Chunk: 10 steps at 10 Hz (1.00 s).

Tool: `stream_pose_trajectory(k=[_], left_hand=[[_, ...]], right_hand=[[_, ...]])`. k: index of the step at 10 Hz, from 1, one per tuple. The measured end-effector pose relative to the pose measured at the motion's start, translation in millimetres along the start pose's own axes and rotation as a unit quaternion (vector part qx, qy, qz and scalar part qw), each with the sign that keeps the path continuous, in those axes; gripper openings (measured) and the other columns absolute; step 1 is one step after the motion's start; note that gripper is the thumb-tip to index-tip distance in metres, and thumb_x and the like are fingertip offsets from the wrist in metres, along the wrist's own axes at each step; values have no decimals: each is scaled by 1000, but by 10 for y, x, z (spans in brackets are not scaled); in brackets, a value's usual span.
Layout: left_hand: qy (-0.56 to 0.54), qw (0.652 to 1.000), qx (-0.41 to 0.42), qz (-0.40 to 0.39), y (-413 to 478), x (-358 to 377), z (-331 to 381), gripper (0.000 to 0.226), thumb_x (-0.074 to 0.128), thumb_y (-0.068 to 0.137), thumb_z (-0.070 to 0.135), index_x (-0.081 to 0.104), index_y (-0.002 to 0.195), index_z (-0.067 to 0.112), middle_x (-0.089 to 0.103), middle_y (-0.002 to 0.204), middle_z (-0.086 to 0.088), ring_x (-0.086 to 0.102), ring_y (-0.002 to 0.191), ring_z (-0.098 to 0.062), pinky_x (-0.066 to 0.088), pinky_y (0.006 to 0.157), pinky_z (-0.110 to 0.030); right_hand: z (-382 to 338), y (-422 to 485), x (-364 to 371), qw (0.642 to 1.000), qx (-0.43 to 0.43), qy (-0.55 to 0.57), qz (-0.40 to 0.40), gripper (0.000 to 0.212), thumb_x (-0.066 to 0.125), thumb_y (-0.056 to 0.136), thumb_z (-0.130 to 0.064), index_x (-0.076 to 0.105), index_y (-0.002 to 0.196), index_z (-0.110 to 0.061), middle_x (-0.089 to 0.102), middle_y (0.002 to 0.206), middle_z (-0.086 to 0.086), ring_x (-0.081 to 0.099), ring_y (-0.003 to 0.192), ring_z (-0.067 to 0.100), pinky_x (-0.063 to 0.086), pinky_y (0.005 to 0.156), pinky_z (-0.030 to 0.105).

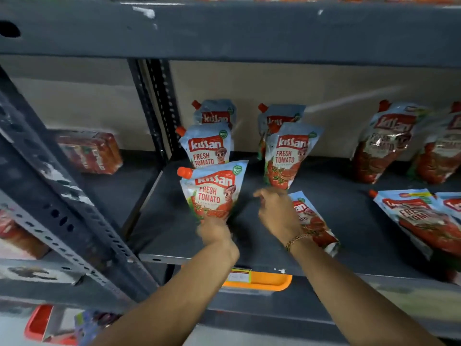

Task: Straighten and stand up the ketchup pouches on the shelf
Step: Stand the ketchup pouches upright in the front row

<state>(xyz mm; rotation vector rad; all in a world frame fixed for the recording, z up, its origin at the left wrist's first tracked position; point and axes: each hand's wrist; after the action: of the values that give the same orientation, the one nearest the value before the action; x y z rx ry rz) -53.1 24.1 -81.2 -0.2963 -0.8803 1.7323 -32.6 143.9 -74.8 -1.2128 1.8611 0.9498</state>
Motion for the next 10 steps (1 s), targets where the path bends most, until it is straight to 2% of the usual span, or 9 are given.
stream_pose_trajectory(k=[1, 2, 3, 4, 5, 6, 8, 9, 10], left_hand=[[80, 989, -86, -94, -151, 265, -205, 28, 36, 92, 7, 46, 67, 11, 47, 66, -5, 48, 61, -17, 40, 61, -27], [158, 967, -104, -169, -264, 527, -300, 24, 44, 87, -1, 51, 66, 7, 54, 58, -6, 47, 57, -19, 41, 55, -27], [175, 961, -102, -190, -285, 729, -373, 26, 46, 83, -10, 53, 65, 6, 57, 53, -8, 56, 38, -18, 44, 35, -16], [135, 974, -2, -181, -254, 844, -353, 24, 50, 82, -9, 57, 67, 8, 57, 63, -10, 51, 43, -17, 40, 39, -17], [30, 968, 202, -149, -229, 917, -281, 30, 54, 84, -6, 65, 76, 20, 71, 64, 11, 64, 56, -3, 48, 47, -13], [17, 942, 312, -122, -272, 923, -367, 24, 53, 92, 4, 60, 90, 27, 64, 87, 18, 64, 79, 8, 48, 64, -7], [27, 947, 315, -46, -288, 963, -610, 12, 48, 96, 16, 55, 105, 19, 59, 94, 9, 56, 84, 1, 45, 64, -8], [-12, 967, 246, 62, -329, 1017, -759, 11, 39, 97, 14, 49, 93, 10, 45, 76, 1, 46, 86, -20, 43, 74, -30], [33, 979, 190, 68, -494, 1225, -1089, 30, 35, 96, 16, 37, 66, 20, 37, 68, 3, 44, 82, -23, 40, 72, -34]], right_hand=[[264, 64, -241, 974, 180, -127, -62, 39, 49, 86, -21, 50, 123, -8, 50, 131, 15, 39, 125, 37, 31, 106, 53], [554, 105, -424, 945, 293, -49, -139, 47, 44, 90, -17, 37, 134, -4, 42, 141, 18, 40, 128, 36, 35, 105, 44], [740, 38, -597, 945, 297, 77, -116, 28, 49, 87, -10, 60, 111, 0, 63, 119, 17, 61, 100, 27, 50, 83, 30], [846, -6, -684, 939, 257, 229, -26, 13, 55, 81, -5, 67, 76, -7, 72, 83, 6, 64, 74, 17, 48, 54, 14], [837, -8, -712, 949, 133, 273, 79, 15, 58, 81, -9, 63, 95, -14, 68, 96, 1, 64, 86, 11, 51, 68, 14], [853, -73, -590, 948, 63, 289, 121, 18, 54, 87, -11, 56, 104, -13, 59, 102, 1, 58, 91, 7, 46, 73, 4], [1070, -22, -503, 953, 54, 295, 39, 23, 56, 88, -14, 54, 110, -13, 59, 113, 4, 57, 103, 12, 48, 78, 14], [1153, -40, -593, 955, 42, 292, -12, 26, 54, 85, -9, 55, 109, -17, 60, 117, 3, 58, 108, 15, 50, 83, 23], [1450, -82, -865, 978, 16, 207, 2, 41, 49, 84, -4, 52, 124, -14, 55, 129, 6, 52, 118, 18, 41, 96, 22]])
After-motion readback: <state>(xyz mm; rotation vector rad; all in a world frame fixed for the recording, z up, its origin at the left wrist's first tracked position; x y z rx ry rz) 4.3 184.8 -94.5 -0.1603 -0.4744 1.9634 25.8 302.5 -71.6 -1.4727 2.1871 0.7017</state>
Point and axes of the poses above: each hand's wrist, its own y-axis towards the middle knuckle, its own x-axis out of the palm, z = x × y
